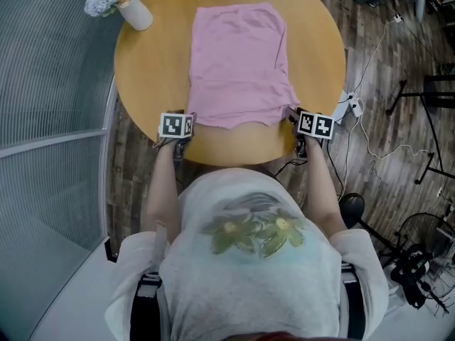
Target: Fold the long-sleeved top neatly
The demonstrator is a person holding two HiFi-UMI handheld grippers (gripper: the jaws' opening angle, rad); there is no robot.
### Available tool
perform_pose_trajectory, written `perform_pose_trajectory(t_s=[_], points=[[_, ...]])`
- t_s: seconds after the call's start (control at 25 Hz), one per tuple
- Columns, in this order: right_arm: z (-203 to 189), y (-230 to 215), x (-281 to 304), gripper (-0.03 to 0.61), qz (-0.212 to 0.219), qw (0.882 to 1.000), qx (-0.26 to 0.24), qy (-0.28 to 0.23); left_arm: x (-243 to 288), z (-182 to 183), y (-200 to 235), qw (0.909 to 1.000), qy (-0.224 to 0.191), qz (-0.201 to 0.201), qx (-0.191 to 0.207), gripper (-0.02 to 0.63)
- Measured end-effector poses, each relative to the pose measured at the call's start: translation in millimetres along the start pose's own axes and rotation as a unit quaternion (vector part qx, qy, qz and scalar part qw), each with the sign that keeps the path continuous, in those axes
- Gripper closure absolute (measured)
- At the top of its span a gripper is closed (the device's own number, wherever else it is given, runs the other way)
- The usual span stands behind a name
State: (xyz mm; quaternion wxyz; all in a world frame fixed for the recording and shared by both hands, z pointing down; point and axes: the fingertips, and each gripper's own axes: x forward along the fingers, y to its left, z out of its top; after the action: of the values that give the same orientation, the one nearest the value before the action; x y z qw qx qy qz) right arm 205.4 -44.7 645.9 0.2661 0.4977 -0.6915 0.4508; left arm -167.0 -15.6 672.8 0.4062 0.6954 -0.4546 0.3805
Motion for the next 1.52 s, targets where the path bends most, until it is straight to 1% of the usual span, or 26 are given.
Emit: perform_pose_trajectory(t_s=[0.16,0.28,0.32,0.36,0.4,0.44,0.52,0.6,0.64,0.68,0.76,0.84,0.92,1.08,1.16,1.28,1.44,1.52], points=[[-5,-4,12,0.376,0.008,0.999,0.050,0.008,-1,-2,-1,1.0000,-0.007,0.005,0.000,0.436],[-6,-12,18,0.376,-0.016,0.997,0.078,-0.003,0,-1,-2,0.9996,-0.017,0.023,0.001,0.436],[-6,-16,18,0.390,-0.030,0.996,0.089,-0.012,0,-1,-3,0.9993,-0.021,0.030,0.002,0.439],[-8,-20,17,0.421,-0.043,0.994,0.098,-0.022,0,-2,-2,0.9991,-0.025,0.034,0.005,0.439],[-9,-23,16,0.474,-0.052,0.993,0.100,-0.032,-1,-2,-2,0.9989,-0.028,0.037,0.007,0.440],[-11,-24,15,0.499,-0.053,0.993,0.098,-0.039,-1,-2,-1,0.9988,-0.031,0.038,0.008,0.440],[-12,-20,17,0.523,-0.032,0.994,0.092,-0.047,0,-1,3,0.9986,-0.037,0.036,0.005,0.450],[-13,-13,19,0.540,-0.003,0.995,0.088,-0.050,0,-1,6,0.9987,-0.040,0.030,-0.008,0.480],[-15,-10,19,0.542,0.006,0.995,0.082,-0.051,-1,-3,5,0.9988,-0.040,0.022,-0.018,0.510],[-16,-7,18,0.543,0.011,0.996,0.072,-0.052,-2,-5,2,0.9986,-0.041,0.012,-0.031,0.557],[-16,-2,10,0.546,0.019,0.997,0.054,-0.059,-7,-11,-2,0.9969,-0.052,0.001,-0.059,0.571],[-15,3,-1,0.546,0.035,0.996,0.049,-0.067,-14,-18,-4,0.9948,-0.065,-0.001,-0.078,0.575],[-14,10,-15,0.546,0.058,0.994,0.047,-0.074,-24,-24,-6,0.9925,-0.079,-0.007,-0.093,0.578],[-12,26,-47,0.546,0.106,0.990,0.032,-0.090,-50,-28,-16,0.9837,-0.117,-0.041,-0.130,0.580],[-10,32,-59,0.546,0.122,0.987,0.023,-0.097,-60,-29,-20,0.9815,-0.131,-0.047,-0.132,0.581],[-3,38,-71,0.546,0.134,0.985,0.005,-0.107,-70,-25,-28,0.9816,-0.143,-0.045,-0.118,0.581],[2,44,-87,0.548,0.146,0.983,0.003,-0.113,-87,-18,-41,0.9781,-0.165,-0.054,-0.114,0.581],[-6,44,-98,0.548,0.147,0.984,0.013,-0.100,-98,-22,-48,0.9776,-0.170,-0.059,-0.110,0.582]])
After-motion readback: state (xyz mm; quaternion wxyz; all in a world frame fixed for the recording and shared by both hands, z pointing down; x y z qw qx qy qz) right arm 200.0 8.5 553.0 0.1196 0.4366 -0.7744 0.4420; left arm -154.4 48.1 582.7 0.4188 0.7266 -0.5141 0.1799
